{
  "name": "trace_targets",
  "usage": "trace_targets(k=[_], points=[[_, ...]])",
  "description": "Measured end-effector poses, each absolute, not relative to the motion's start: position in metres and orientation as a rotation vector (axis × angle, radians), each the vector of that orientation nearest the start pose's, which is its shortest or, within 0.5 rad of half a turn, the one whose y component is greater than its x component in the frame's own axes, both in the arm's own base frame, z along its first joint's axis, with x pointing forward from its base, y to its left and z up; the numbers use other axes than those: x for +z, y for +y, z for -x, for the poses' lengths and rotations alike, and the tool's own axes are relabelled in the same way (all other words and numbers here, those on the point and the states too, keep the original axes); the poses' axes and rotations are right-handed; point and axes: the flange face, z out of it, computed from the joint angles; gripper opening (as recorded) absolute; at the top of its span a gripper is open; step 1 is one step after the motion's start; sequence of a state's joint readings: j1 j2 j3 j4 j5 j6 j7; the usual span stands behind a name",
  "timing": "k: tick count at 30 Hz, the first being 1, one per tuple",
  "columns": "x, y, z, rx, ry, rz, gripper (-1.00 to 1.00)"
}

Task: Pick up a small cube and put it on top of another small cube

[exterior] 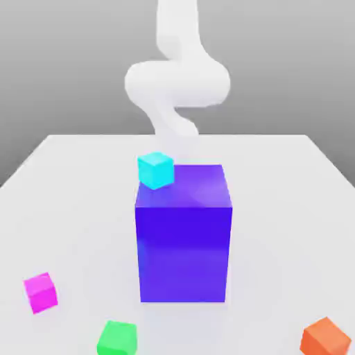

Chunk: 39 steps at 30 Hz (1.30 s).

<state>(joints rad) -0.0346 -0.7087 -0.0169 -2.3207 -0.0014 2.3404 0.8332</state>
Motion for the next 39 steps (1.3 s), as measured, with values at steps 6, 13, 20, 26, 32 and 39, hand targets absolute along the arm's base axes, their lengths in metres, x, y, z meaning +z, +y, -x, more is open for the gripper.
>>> trace_targets(k=[6, 13, 20, 26, 32, 39], points=[[0.565, -0.084, -0.439, -0.732, 1.469, 2.413, 0.00], [0.431, -0.161, -0.460, -0.480, 1.829, 2.318, 0.00], [0.294, -0.236, -0.425, -0.217, 2.200, 2.135, 0.00], [0.189, -0.263, -0.381, -0.015, 2.416, 2.001, 0.00], [0.130, -0.264, -0.377, -0.001, 2.432, 1.989, -1.00], [0.139, -0.264, -0.377, -0.001, 2.432, 1.990, -1.00]])
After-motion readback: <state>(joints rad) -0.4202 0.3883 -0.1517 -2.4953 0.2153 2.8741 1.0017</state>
